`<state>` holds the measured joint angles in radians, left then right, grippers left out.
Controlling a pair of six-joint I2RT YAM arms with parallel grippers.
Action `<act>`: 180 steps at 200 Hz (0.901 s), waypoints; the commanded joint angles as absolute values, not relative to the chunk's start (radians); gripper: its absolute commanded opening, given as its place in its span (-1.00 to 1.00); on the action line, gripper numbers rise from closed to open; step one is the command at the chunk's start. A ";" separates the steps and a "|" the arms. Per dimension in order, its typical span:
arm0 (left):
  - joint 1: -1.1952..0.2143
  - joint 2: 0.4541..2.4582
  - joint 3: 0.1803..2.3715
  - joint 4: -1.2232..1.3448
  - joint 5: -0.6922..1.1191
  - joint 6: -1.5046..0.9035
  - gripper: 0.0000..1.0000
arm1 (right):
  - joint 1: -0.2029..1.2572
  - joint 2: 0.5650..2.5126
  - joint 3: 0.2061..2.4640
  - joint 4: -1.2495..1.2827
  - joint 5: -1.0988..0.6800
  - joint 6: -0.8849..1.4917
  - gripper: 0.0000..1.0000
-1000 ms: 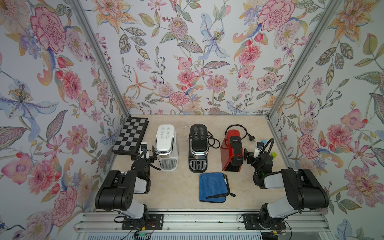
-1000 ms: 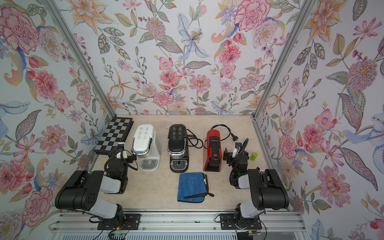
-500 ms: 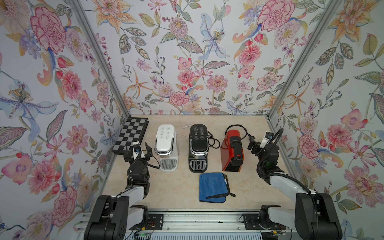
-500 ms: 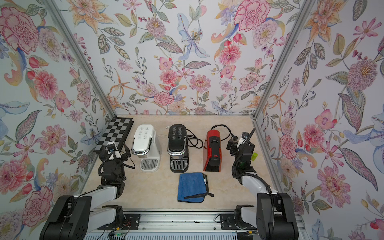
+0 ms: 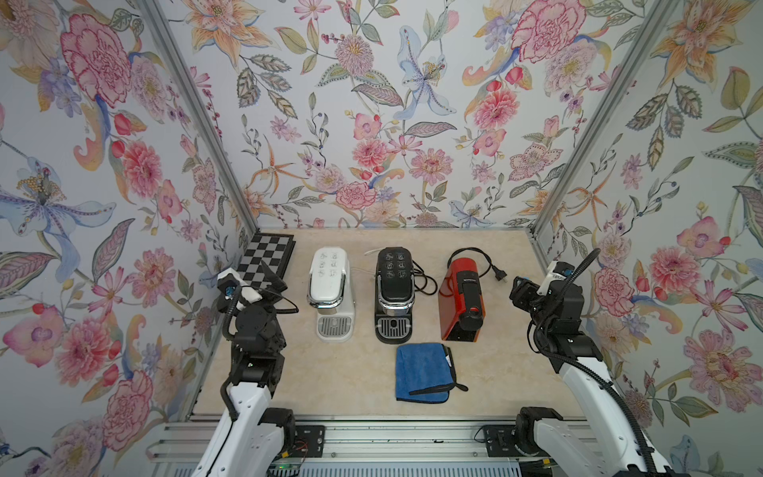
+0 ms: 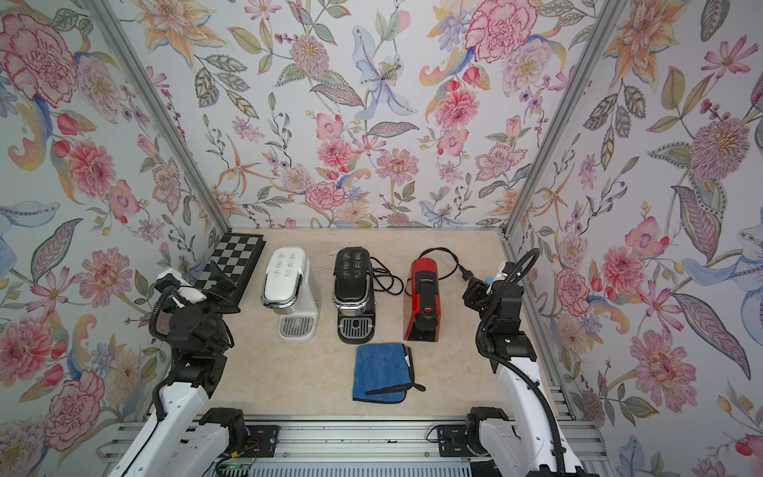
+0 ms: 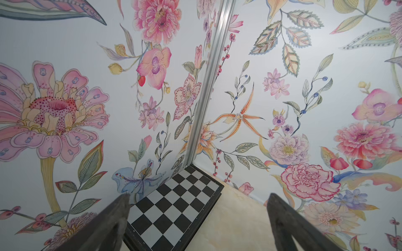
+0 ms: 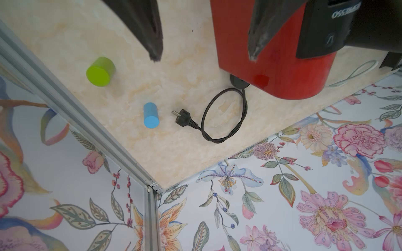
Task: Wipe the surface of a coffee machine
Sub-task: Pick up the cleaning item at the center of the board.
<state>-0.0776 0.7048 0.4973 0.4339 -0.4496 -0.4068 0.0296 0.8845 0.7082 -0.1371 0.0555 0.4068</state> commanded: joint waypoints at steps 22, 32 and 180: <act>-0.067 0.757 0.659 0.173 -0.198 -0.486 0.98 | 0.277 0.818 0.834 -0.418 -0.003 0.393 0.26; -0.068 0.764 0.687 0.151 -0.168 -0.494 0.98 | 0.360 0.813 0.861 -0.443 0.007 0.392 0.26; -0.069 0.735 0.686 0.215 0.252 -0.718 0.98 | 1.147 1.103 0.697 -0.468 0.314 0.707 0.39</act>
